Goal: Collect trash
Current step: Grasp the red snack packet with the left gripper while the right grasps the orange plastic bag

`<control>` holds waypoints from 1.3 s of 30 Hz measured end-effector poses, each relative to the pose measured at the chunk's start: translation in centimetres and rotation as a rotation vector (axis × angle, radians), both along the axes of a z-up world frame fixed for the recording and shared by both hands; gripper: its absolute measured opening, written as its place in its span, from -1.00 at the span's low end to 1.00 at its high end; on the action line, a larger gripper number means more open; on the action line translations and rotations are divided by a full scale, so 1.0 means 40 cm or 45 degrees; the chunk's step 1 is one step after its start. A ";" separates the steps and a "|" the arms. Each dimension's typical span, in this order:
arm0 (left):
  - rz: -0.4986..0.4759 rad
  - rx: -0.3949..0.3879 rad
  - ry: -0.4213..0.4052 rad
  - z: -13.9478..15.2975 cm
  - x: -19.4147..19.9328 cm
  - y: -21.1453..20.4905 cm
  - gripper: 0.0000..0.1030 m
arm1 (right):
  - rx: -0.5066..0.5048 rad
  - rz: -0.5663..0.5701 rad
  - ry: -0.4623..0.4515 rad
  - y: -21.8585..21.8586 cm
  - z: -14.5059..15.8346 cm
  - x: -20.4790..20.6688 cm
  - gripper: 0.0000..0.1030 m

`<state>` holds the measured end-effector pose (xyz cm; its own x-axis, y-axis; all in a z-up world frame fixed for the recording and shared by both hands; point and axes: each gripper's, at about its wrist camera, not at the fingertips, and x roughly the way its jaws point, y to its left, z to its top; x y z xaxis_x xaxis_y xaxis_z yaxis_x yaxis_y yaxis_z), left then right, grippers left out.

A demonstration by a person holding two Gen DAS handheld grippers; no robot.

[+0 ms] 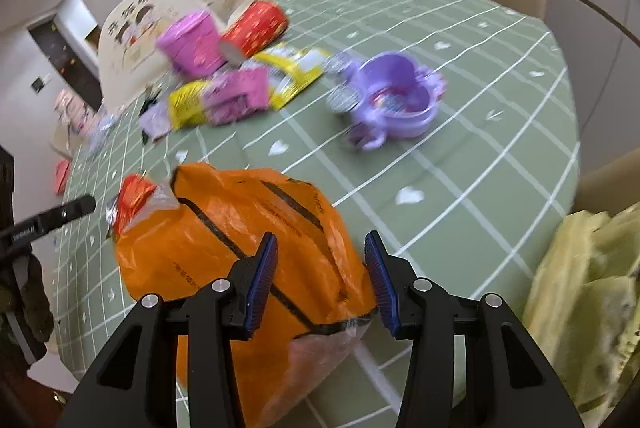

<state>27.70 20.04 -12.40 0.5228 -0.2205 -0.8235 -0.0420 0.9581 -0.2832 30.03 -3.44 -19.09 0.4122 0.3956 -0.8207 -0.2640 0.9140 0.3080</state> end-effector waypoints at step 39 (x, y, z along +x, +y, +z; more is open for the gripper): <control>-0.119 0.072 0.007 -0.016 0.034 -0.074 -0.08 | -0.275 -0.043 -0.243 0.022 0.181 -0.122 -0.75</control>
